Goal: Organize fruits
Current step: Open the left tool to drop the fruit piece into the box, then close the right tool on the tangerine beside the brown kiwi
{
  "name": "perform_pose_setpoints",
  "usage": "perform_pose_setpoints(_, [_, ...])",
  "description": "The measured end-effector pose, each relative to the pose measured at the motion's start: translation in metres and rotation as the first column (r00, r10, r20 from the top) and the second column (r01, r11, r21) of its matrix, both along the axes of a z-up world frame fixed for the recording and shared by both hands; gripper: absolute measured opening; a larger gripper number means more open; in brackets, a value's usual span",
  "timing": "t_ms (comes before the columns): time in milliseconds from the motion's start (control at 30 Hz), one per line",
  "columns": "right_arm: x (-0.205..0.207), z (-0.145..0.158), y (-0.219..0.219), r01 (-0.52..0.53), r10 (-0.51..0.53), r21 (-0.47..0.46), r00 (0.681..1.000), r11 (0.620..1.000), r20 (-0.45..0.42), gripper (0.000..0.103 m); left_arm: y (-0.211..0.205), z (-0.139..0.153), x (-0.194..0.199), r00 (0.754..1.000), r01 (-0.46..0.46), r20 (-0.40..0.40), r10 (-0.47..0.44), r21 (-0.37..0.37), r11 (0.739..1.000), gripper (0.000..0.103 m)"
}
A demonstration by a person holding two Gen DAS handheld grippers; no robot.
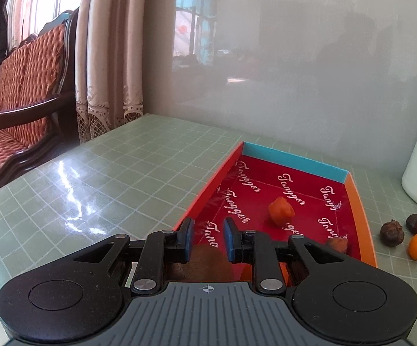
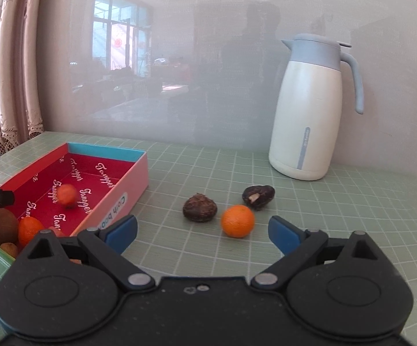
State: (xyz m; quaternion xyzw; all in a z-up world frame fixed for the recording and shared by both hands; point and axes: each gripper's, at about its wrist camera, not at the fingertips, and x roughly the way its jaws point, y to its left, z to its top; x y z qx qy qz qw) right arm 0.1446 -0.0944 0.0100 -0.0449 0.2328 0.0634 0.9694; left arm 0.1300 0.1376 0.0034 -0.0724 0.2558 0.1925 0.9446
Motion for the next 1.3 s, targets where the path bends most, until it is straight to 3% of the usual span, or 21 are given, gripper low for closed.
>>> perform_pose_setpoints(100, [0.003,-0.003,0.004,-0.004,0.004,-0.005,1.0,1.0,-0.008,0.098,0.0,0.007,-0.007,1.0,0.007,0.015,-0.007,0.008,1.0,0.026])
perform_pose_setpoints(167, [0.005,-0.005,0.005,-0.001,0.001,-0.009,1.0,1.0,-0.015,0.098,0.0,0.012,-0.013,1.0,0.007,0.03,-0.007,0.02,1.0,0.042])
perform_pose_setpoints(200, [0.006,-0.005,0.005,0.0,0.0,-0.01,1.0,1.0,-0.018,0.098,0.0,0.015,-0.017,0.999,0.001,0.039,-0.002,0.031,1.0,0.059])
perform_pose_setpoints(233, [0.008,-0.007,0.004,0.002,-0.002,-0.011,1.0,1.0,-0.021,0.098,0.0,0.018,-0.021,0.999,-0.005,0.05,0.003,0.043,0.999,0.065])
perform_pose_setpoints(400, [0.015,-0.012,-0.003,0.024,-0.024,-0.014,0.999,1.0,-0.037,0.098,0.001,0.026,-0.043,0.996,0.004,0.083,-0.01,0.08,0.997,0.066])
perform_pose_setpoints(533, [0.026,-0.018,-0.018,0.046,-0.043,0.04,0.996,0.998,-0.081,0.093,0.006,0.024,-0.052,0.996,-0.009,0.092,0.001,0.091,0.996,0.068])
perform_pose_setpoints(667, [0.04,-0.024,-0.029,0.066,-0.059,0.061,0.991,0.996,-0.12,0.077,0.012,0.02,-0.053,0.996,-0.027,0.092,0.02,0.077,0.997,0.069])
perform_pose_setpoints(867, [0.055,-0.029,-0.032,0.058,-0.046,0.075,0.988,0.995,-0.15,0.07,0.023,0.019,-0.056,0.992,-0.074,0.111,0.064,0.09,0.993,0.075])
perform_pose_setpoints(1000, [0.065,-0.033,-0.033,0.048,-0.031,0.094,0.984,0.994,-0.173,0.053,0.035,0.017,-0.058,0.989,-0.105,0.108,0.098,0.06,0.993,0.078])
perform_pose_setpoints(1167, [0.074,-0.034,-0.037,0.059,-0.038,0.109,0.983,0.992,-0.178,0.052,0.039,0.015,-0.057,0.989,-0.114,0.1,0.11,0.039,0.993,0.078])
perform_pose_setpoints(1300, [0.086,-0.033,-0.043,0.065,-0.041,0.13,0.984,0.989,-0.176,0.038,0.036,0.015,-0.057,0.989,-0.109,0.104,0.103,0.05,0.993,0.078])
